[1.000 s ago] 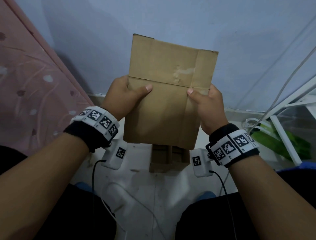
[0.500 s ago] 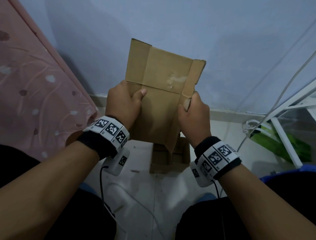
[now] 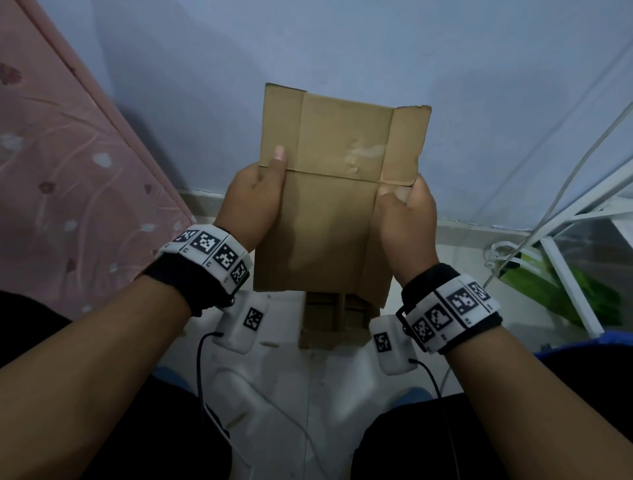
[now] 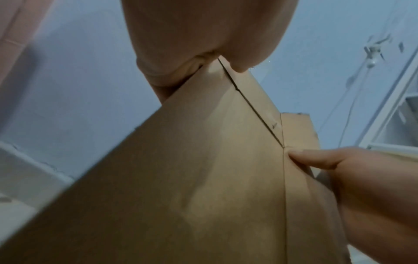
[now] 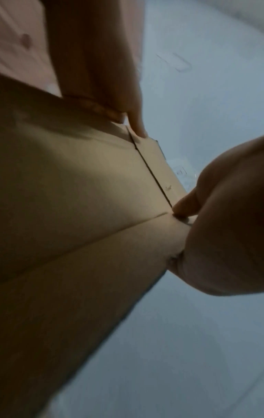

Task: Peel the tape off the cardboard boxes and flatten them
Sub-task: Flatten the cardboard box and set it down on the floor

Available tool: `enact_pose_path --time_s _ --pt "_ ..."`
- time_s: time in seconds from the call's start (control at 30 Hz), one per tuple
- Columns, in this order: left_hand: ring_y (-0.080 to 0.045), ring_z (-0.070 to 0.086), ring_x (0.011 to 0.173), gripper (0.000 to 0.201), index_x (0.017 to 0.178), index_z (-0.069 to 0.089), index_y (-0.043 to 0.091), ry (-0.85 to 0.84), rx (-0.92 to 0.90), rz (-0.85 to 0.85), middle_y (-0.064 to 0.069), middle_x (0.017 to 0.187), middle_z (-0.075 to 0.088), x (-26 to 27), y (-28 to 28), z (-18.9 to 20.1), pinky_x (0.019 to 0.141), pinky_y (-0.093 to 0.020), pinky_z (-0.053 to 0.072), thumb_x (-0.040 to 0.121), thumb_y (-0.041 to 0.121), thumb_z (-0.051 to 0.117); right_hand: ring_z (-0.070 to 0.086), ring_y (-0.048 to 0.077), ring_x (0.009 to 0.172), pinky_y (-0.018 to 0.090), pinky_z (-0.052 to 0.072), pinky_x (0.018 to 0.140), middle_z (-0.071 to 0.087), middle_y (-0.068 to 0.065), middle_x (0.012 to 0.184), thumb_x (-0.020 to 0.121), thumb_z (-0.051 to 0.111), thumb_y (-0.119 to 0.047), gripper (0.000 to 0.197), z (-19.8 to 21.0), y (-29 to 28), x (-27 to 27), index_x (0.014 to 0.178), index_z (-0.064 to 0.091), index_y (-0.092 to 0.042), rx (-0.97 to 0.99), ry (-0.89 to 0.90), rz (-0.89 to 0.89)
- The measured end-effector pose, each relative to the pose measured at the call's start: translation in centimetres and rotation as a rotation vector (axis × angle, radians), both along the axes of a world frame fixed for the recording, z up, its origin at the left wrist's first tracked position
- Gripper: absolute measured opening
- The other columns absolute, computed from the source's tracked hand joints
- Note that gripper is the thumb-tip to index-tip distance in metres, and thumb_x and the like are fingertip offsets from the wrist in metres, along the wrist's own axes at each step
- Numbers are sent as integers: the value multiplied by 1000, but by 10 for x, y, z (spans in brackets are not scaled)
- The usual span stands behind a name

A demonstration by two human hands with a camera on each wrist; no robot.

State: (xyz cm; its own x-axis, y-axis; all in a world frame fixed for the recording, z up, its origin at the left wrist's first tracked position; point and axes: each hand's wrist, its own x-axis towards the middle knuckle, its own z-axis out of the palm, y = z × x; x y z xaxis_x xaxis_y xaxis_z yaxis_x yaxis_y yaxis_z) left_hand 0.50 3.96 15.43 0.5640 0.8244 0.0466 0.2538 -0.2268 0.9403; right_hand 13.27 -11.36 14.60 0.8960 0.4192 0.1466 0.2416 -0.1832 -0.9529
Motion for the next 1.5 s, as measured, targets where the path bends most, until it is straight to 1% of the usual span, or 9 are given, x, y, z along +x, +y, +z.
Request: enact_pose_path --time_s 0.23,0.47,0.6,0.7,0.93,1.07,1.17,1.4,1.5 --pt "-19 47 69 52 85 50 17 -16 -88 114 -12 80 50 -1 -3 4 60 -30 37 103 61 29 30 13 62 31 29 64 28 -4 66 108 42 -41 44 9 3 -1 69 27 -25 120 177 -86" --pt "-12 58 76 62 85 59 18 -48 -250 129 3 82 62 -4 -8 11 71 -23 45 99 70 29 59 51 87 62 56 90 60 39 103 89 39 -72 91 19 1 -14 110 54 16 143 285 -35" --pt "-18 69 108 86 110 73 26 -159 -411 34 3 112 75 -7 -8 9 103 -47 49 74 94 38 73 36 95 56 57 94 75 22 102 104 34 -63 79 22 0 -18 112 66 9 138 355 26" --pt "-20 70 113 74 130 66 27 -283 -460 -97 -1 119 74 -8 -18 16 104 -46 50 93 78 26 72 36 97 53 57 94 73 23 106 105 32 -62 80 21 -1 -17 113 65 10 123 350 36" --pt "-19 72 105 83 109 75 26 -147 -368 -64 0 107 77 -7 -5 7 101 -46 51 79 91 34 70 39 99 57 56 95 71 26 107 91 35 -76 92 21 -2 -18 111 61 11 162 325 23" --pt "-7 70 79 69 92 75 5 -140 -107 51 -1 87 75 -7 -1 11 79 -24 57 99 64 40 71 28 94 54 57 94 73 19 100 97 53 -47 52 24 -7 -17 107 66 3 294 210 65" --pt "-5 73 91 30 99 74 20 -263 -45 22 5 99 77 -9 14 14 84 -26 59 99 46 59 71 15 98 42 59 96 74 -3 102 92 68 -19 15 24 -6 -16 107 67 -17 301 97 73" --pt "-7 74 94 19 109 72 15 -350 -38 -127 12 99 76 -7 3 14 78 -21 57 90 12 74 75 22 94 48 61 91 79 2 96 83 78 -11 16 6 -5 -3 99 78 -13 274 97 -84" --pt "-23 69 112 24 121 65 14 -392 -447 -63 -2 117 73 -7 18 3 81 -37 60 99 12 58 75 27 99 48 61 93 79 7 102 85 73 3 24 4 -5 2 103 79 -11 309 202 -23"
